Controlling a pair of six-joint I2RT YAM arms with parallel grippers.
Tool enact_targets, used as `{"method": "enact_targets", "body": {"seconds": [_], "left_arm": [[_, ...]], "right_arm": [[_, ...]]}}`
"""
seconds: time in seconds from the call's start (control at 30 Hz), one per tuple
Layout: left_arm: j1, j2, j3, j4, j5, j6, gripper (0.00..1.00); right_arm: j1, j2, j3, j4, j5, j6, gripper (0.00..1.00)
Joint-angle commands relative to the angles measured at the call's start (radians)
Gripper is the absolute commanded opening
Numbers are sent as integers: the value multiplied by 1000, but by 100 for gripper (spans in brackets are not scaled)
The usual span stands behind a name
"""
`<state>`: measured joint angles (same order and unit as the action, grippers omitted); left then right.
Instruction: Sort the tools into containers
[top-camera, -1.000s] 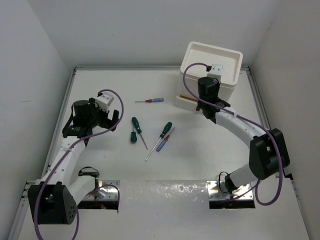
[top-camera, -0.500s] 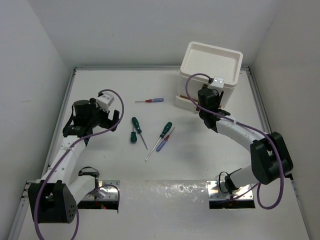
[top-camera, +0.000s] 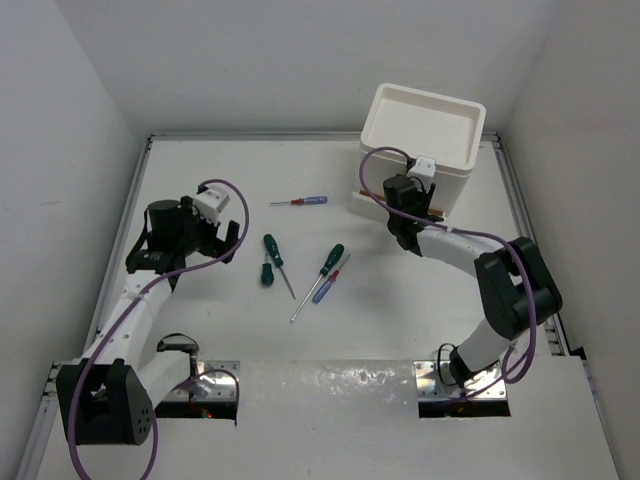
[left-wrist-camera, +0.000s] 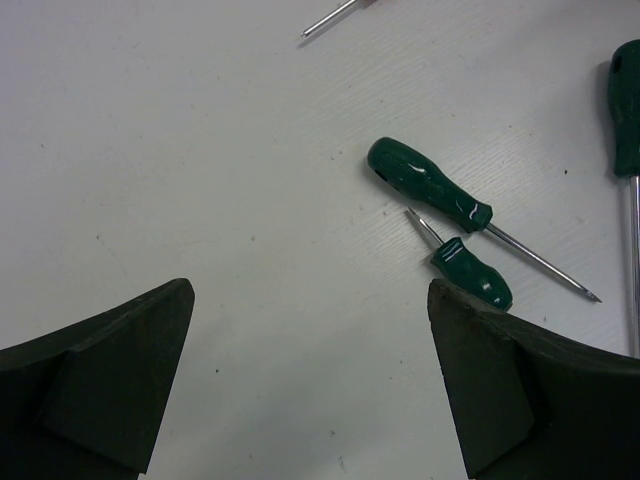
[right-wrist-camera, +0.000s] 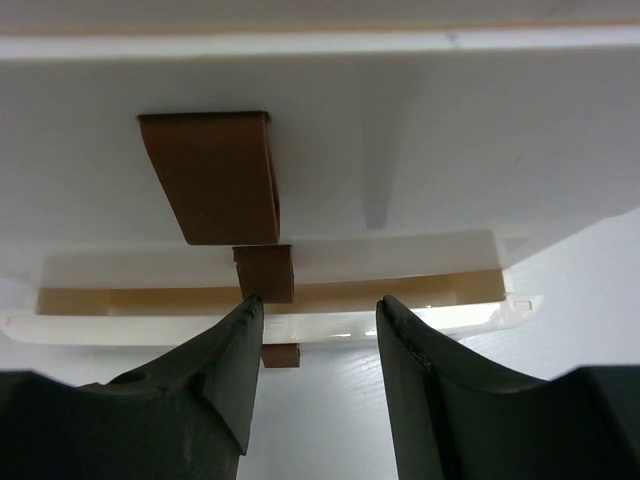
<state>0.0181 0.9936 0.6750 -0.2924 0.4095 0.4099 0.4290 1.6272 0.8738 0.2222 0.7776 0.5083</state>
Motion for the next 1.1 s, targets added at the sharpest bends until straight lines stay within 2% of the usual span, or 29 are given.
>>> {"method": "enact_targets", "body": {"seconds": [0.0,0.43,0.8,0.93,1.03,1.07], "left_arm": [[-6,4,0,19,26,9,100],[-6,7,-5,22,25,12,100],[-6,-1,-3,13,28,13,100],[-6,-4,-2,12,28,13,100],[-6,-4,-3,13,28,13,100],[-6,-3,-3,13,26,12,100]], "right_arm": [[5,20,45,88,6,-5,48],[5,60,79,157,-28,-86,46],[2,103,103,144,-6,-65,44],[1,108,105,146,0,-65,37],[-1,108,102,152,14,-62,27],[-1,108,100,154,18,-60,20]]}}
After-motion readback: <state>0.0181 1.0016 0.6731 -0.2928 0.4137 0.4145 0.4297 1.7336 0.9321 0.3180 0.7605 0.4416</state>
